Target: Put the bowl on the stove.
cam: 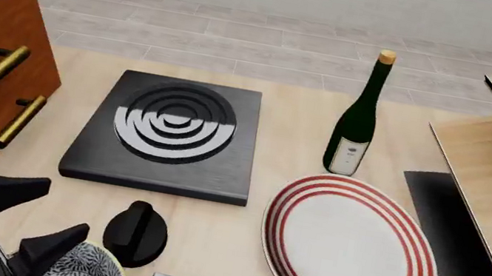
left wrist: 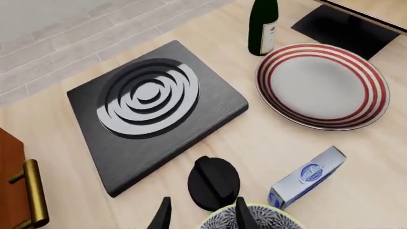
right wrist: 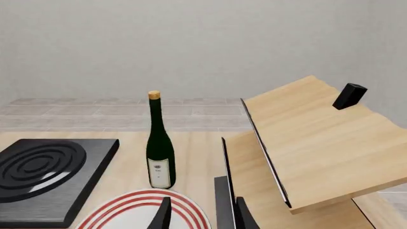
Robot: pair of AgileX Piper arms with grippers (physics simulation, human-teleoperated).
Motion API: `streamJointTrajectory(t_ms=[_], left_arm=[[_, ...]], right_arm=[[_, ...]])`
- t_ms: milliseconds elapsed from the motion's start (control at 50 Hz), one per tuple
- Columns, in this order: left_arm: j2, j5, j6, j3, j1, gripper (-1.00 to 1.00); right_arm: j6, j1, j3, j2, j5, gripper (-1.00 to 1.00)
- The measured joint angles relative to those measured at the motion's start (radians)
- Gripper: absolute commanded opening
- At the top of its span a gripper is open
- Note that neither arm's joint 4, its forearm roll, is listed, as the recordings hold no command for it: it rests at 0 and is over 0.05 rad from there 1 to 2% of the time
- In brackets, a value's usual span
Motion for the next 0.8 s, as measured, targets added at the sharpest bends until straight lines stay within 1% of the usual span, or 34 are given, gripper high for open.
streamJointTrajectory(t_ms=[180,300,540,680,800], left_arm=[[0.04,-0.028,0.015,0.007,0.005,1.0],[0.028,0.002,0.023,-0.002,0.002,1.0],[-0.063,0.158,0.048,-0.041,-0.011,1.0],[-0.115,0.262,0.074,-0.063,-0.014,1.0],[-0.132,0.323,0.105,-0.074,-0.01,1.0]], right_arm=[[0.0,0.0,0.0,0.0,0.0,1.0],[0.0,0.0,0.0,0.0,0.0,1.0],[0.0,0.0,0.0,0.0,0.0,1.0],[0.0,0.0,0.0,0.0,0.0,1.0],[0.0,0.0,0.0,0.0,0.0,1.0]])
